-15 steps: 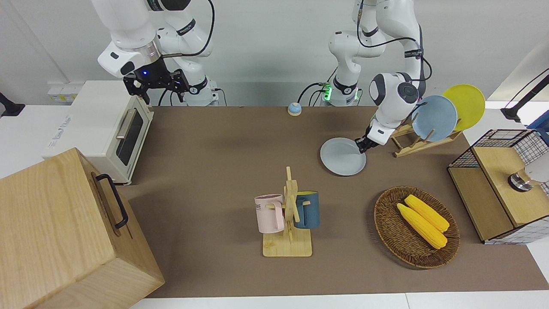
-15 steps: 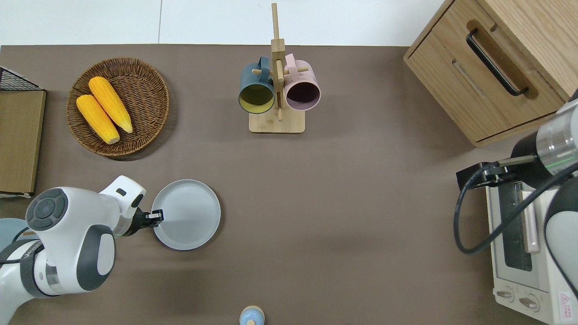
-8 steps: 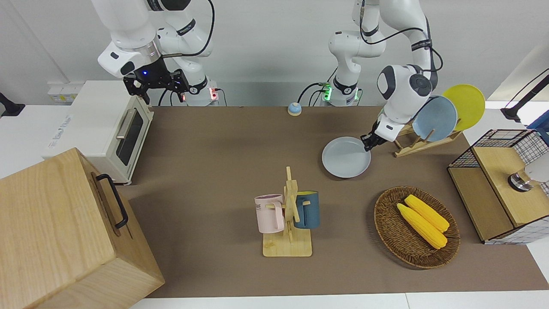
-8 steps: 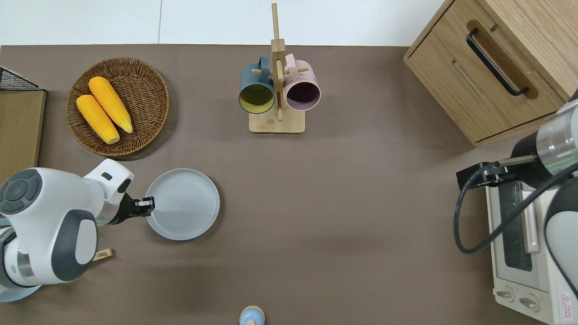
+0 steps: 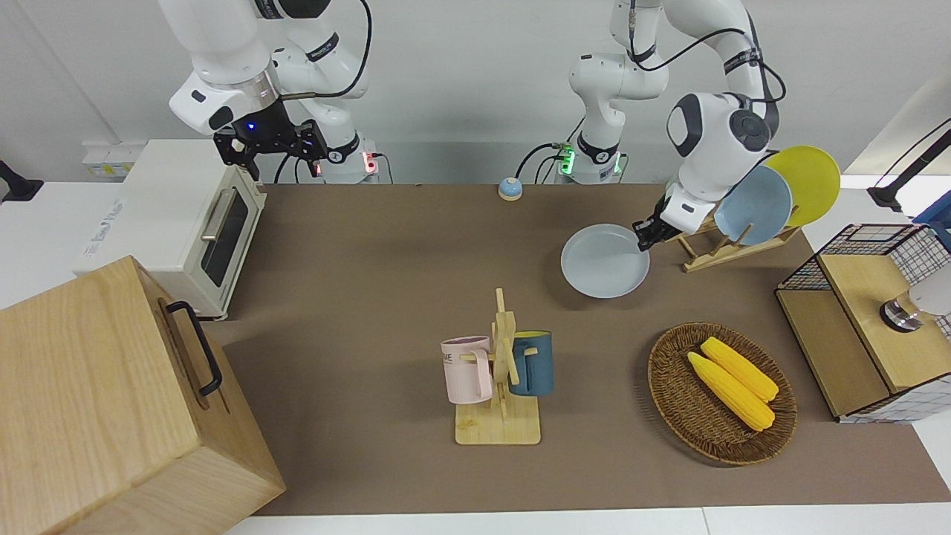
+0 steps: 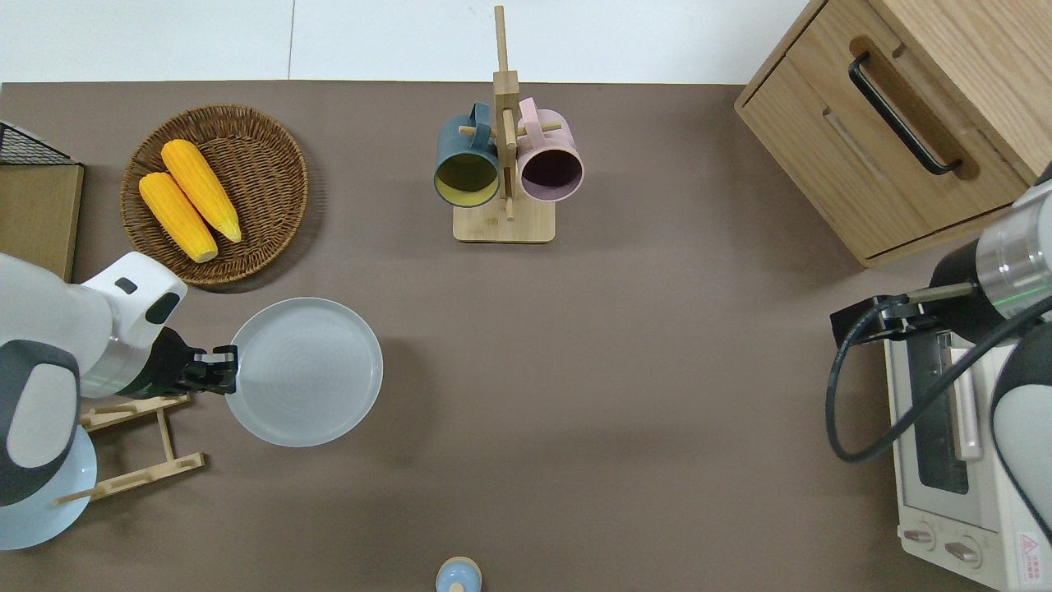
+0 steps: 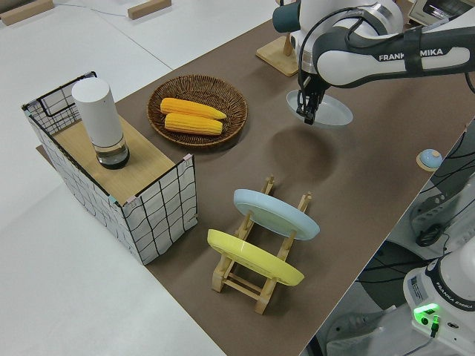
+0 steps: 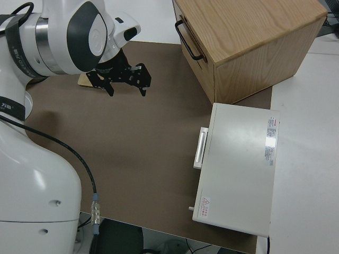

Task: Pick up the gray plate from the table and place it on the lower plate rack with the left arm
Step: 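Lift the gray plate with the left gripper and tilt it upright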

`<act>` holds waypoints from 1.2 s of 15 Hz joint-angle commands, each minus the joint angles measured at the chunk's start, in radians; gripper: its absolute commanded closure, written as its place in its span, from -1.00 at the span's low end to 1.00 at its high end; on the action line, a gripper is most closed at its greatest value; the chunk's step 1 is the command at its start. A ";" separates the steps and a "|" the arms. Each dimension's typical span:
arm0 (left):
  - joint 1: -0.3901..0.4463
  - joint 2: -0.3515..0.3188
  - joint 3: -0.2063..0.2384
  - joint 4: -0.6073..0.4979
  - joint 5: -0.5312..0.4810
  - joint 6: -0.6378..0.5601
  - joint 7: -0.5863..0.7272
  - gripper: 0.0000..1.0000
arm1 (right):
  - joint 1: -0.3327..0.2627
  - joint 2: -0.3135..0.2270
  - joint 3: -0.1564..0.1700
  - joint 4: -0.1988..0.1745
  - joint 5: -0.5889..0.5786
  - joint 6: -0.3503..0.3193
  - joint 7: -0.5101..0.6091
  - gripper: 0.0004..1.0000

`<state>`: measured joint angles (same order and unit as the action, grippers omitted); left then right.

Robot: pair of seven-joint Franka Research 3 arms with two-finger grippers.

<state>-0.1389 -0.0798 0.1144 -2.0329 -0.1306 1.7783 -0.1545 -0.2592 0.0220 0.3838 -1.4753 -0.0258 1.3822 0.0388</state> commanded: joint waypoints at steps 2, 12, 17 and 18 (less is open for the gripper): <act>-0.007 -0.015 0.019 0.117 0.020 -0.157 -0.010 1.00 | -0.023 -0.002 0.021 0.007 -0.006 -0.011 0.012 -0.97; -0.010 -0.028 0.004 0.142 0.311 -0.230 -0.011 1.00 | -0.023 -0.002 0.021 0.007 -0.006 -0.011 0.012 -0.97; -0.013 -0.035 -0.032 0.143 0.580 -0.325 -0.028 1.00 | -0.023 -0.002 0.021 0.007 -0.006 -0.011 0.012 -0.97; -0.013 -0.035 -0.041 0.143 0.620 -0.345 -0.048 1.00 | -0.023 -0.004 0.021 0.007 -0.006 -0.011 0.012 -0.97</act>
<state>-0.1395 -0.1072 0.0918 -1.9017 0.3761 1.4990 -0.1592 -0.2592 0.0220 0.3838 -1.4753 -0.0258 1.3822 0.0388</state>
